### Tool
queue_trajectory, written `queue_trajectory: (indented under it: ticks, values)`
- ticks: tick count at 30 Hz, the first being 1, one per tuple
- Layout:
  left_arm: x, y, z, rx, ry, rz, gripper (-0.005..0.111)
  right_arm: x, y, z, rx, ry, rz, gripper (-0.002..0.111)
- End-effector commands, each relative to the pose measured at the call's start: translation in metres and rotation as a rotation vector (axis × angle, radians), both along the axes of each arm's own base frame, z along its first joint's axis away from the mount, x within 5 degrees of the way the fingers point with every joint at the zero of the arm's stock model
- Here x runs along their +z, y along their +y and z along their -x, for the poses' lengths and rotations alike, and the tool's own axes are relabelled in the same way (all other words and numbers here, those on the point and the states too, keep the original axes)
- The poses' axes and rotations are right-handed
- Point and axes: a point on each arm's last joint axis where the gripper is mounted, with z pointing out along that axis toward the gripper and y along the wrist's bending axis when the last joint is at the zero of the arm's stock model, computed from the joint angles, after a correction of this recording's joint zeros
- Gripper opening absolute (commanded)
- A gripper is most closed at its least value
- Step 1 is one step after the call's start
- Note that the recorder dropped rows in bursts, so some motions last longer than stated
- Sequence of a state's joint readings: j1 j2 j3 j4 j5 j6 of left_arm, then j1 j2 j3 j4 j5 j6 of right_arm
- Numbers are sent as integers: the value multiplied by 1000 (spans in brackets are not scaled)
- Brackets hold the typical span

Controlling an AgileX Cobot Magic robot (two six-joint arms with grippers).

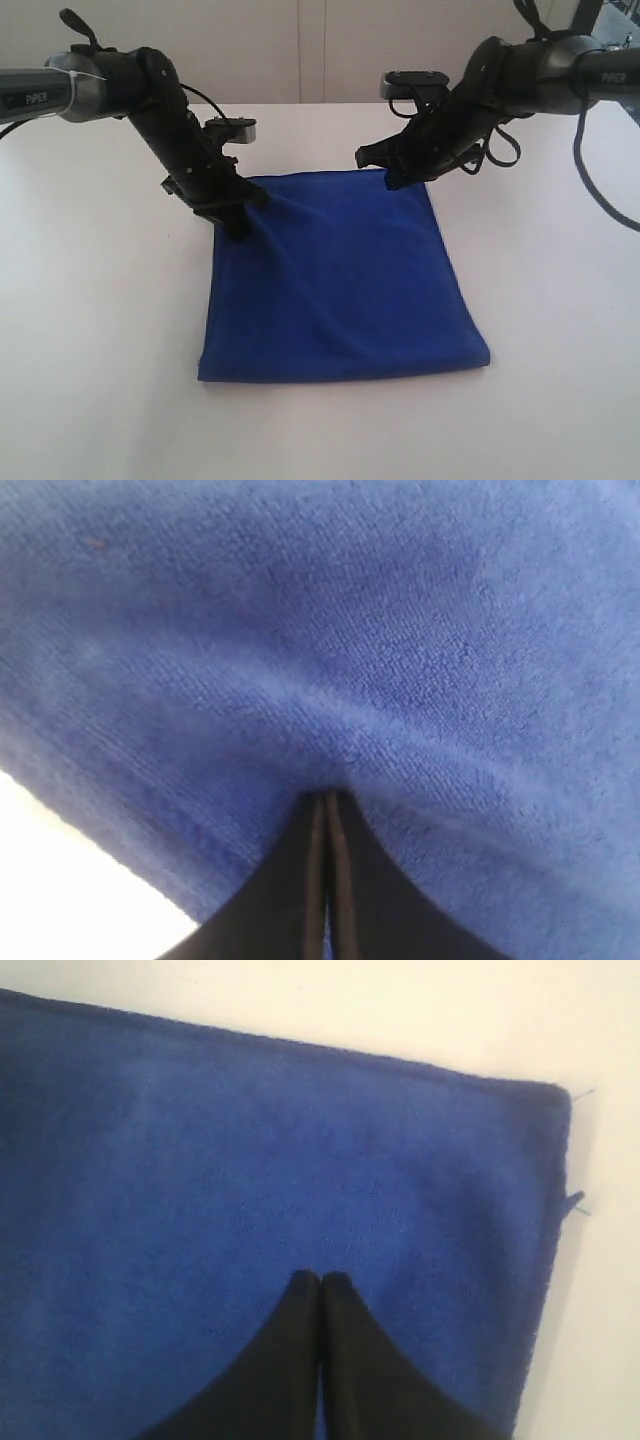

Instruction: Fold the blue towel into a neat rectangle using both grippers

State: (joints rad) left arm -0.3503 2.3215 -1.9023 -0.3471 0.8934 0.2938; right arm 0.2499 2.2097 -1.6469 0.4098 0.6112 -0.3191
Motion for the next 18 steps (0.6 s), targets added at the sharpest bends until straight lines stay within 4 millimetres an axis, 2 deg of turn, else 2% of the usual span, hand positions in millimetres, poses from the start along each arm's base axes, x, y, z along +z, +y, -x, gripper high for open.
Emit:
queue_trajectory:
  ticks: [1,7,18]
  values:
    - [-8,8,7,-36,72,-104,0,-13,0,-5,1,-16,13,0]
    - [-8,11,11,-56,107,-128,0,-34,0,-5,4,31,25,0]
    - [-8,14,17,-105,165,-156,0,-46,-2,-4,-3,67,47,0]
